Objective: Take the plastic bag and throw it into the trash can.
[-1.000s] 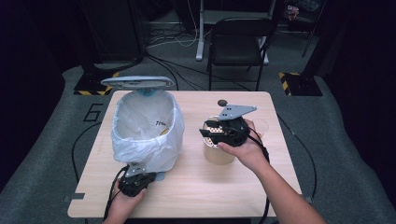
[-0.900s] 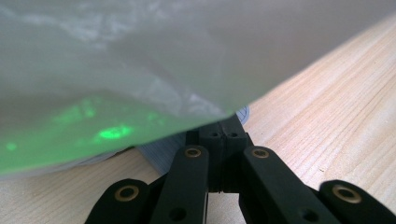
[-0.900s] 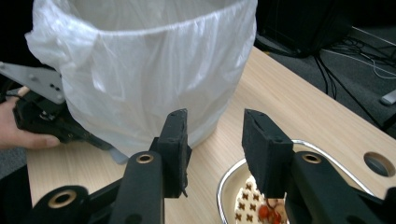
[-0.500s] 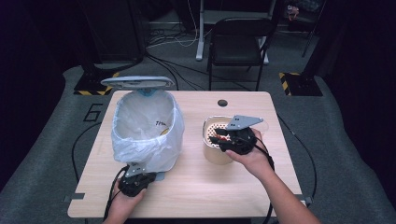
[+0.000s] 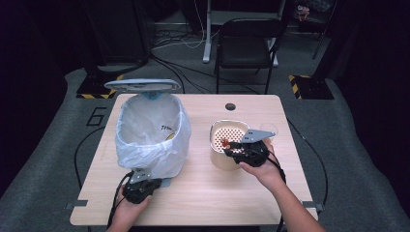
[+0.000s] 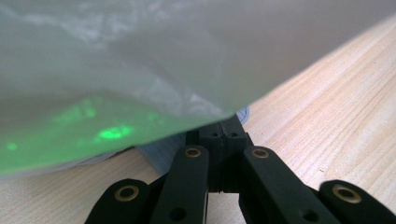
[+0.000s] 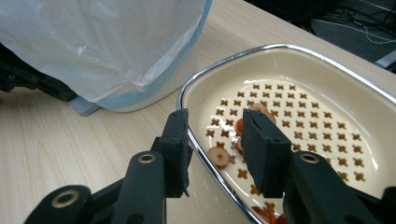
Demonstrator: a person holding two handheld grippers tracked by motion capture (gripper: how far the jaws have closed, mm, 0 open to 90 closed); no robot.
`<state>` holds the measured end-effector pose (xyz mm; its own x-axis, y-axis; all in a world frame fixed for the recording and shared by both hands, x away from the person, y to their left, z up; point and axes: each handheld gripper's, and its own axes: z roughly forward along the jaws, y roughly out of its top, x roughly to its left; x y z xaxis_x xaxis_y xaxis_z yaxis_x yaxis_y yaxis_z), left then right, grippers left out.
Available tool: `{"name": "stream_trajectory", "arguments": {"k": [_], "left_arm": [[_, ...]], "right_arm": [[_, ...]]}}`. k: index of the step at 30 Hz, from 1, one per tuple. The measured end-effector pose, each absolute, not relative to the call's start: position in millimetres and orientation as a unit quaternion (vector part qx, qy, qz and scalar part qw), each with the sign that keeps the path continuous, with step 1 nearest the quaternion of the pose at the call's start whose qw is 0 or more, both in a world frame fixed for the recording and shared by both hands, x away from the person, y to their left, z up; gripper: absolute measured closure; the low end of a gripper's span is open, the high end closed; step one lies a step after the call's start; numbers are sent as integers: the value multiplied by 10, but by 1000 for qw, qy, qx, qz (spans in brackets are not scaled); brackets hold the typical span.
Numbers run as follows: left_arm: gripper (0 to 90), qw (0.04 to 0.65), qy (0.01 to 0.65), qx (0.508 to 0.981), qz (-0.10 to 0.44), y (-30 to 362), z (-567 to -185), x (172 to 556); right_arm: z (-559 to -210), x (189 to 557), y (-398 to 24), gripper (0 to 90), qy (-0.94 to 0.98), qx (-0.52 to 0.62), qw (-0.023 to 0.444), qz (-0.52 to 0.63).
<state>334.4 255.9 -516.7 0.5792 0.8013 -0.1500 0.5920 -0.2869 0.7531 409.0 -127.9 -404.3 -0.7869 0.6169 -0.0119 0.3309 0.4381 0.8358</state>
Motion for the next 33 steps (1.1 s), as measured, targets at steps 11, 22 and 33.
{"name": "stream_trajectory", "arguments": {"k": [11,22,33], "left_arm": [[900,404,440,791,130,2559,-5168,3344],[900,403,439,793,128,2566,-5167,3347],[900,403,440,792,128,2566,-5167,3347]], "right_arm": [[-4194,4132,-1307,688,847,268,136,439],[-4172,4127,-1232,744,857,248,134,430],[-4172,4030,-1195,805,855,262,125,431]]}}
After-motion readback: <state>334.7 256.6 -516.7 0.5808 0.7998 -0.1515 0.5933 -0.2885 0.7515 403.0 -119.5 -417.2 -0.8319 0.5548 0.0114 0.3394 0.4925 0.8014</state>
